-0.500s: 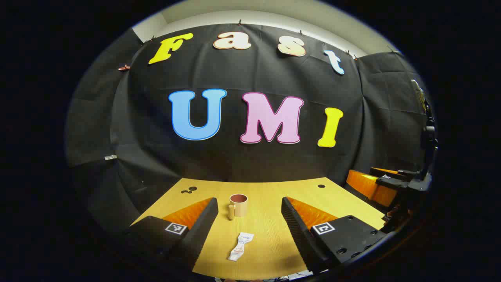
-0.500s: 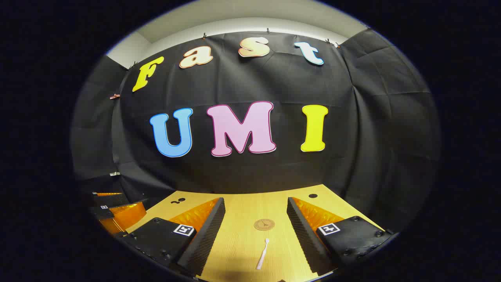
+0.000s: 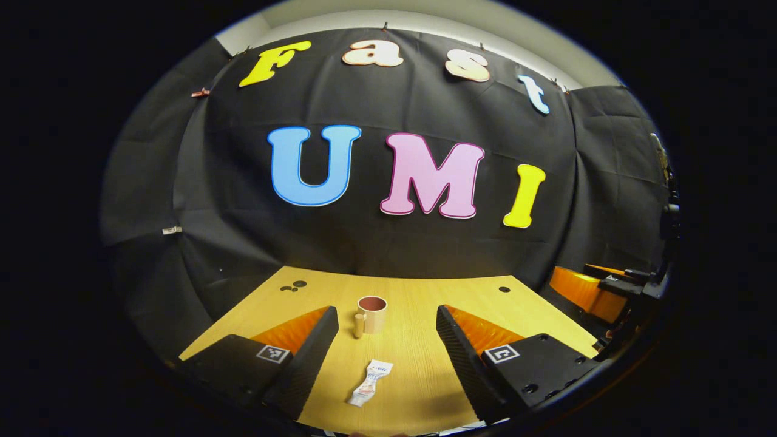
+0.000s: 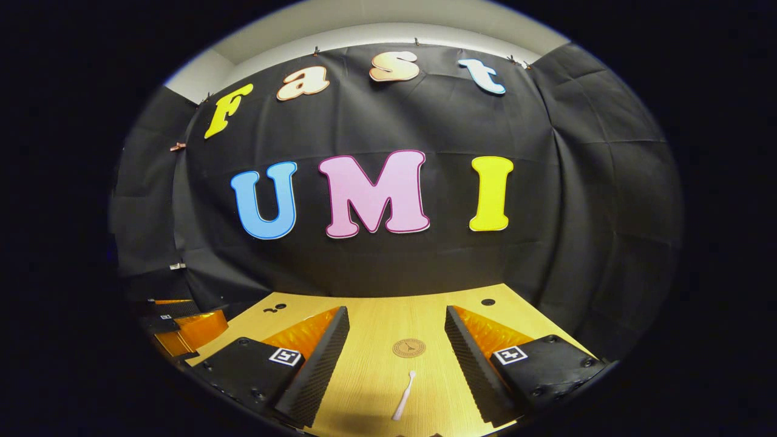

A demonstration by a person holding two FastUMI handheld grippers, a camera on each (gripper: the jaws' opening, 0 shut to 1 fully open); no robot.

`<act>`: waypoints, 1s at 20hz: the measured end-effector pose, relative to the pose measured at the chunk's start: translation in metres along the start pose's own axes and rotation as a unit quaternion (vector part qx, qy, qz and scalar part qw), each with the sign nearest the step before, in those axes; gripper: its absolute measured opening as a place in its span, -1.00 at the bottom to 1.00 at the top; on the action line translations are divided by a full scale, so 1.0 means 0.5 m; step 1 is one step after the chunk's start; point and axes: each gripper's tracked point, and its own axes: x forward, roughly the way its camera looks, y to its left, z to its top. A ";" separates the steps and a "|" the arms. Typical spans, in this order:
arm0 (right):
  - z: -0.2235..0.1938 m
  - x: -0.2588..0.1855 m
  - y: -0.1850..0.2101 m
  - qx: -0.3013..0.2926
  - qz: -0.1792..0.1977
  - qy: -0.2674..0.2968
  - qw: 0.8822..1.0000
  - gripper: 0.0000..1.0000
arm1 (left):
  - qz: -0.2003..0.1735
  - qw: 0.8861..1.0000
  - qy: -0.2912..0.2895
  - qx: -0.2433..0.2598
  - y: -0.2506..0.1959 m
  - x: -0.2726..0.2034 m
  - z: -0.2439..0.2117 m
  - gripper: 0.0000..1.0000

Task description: Put the toothbrush and toothpaste on the desktop into the cup, then pick up the cup and place it on the coaster on the desktop.

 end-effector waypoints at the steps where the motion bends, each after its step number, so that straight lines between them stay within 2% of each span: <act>1: 0.001 0.002 0.000 -0.002 0.000 0.001 1.000 0.95 | 0.002 1.000 0.003 -0.002 0.004 0.003 -0.002 1.00; 8: -0.012 0.022 -0.037 -0.001 -0.020 0.020 1.000 0.95 | 0.004 1.000 0.001 0.016 0.008 0.015 0.002 0.93; 12: 0.013 0.046 -0.071 -0.001 -0.042 0.007 0.999 0.94 | -0.009 1.000 0.009 -0.010 -0.008 0.036 0.009 0.93; 20: 0.021 0.096 -0.081 -0.007 -0.021 0.008 1.000 0.94 | -0.007 0.999 0.030 -0.016 -0.003 0.084 -0.006 0.93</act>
